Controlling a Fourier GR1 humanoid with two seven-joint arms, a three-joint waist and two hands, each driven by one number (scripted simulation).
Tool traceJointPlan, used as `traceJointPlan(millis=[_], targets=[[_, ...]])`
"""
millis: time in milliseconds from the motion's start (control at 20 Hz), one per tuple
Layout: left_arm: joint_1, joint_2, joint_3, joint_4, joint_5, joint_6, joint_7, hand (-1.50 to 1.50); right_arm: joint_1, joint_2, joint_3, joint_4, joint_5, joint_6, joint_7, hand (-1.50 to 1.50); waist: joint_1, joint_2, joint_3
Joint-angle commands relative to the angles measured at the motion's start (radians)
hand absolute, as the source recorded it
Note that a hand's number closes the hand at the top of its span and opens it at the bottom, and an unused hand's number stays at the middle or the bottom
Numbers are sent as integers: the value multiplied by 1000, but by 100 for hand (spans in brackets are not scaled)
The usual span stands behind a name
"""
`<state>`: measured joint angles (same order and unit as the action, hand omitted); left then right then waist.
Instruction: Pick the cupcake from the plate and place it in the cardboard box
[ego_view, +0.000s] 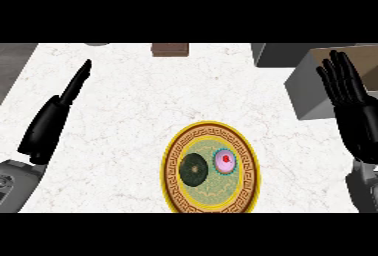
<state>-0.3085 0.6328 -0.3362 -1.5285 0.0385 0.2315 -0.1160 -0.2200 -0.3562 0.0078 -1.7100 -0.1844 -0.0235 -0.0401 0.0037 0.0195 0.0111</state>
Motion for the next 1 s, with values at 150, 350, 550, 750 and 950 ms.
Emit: traceJointPlan(millis=[150,350,550,750,950], targets=[[33,-92,-4,21,120,-89,59,0,161,105,229,-28,198,-115,154,-150,-12,-21,-13],[50,-154,-52,26,134,-79,86,0,126,-104,254,36,465,-102,88,-150,-29,-14,-43],[67,-204,-66,36,160,-71,111,0,224,-120,388,55,762,-239,87,-150,-37,-26,-19],[64,-219,-71,30,166,-72,142,0,257,-135,513,-64,1036,-301,206,-150,-39,-34,-17],[45,-224,-58,18,165,-71,168,0,260,-139,584,-309,1203,-128,477,-150,-36,-33,-17]])
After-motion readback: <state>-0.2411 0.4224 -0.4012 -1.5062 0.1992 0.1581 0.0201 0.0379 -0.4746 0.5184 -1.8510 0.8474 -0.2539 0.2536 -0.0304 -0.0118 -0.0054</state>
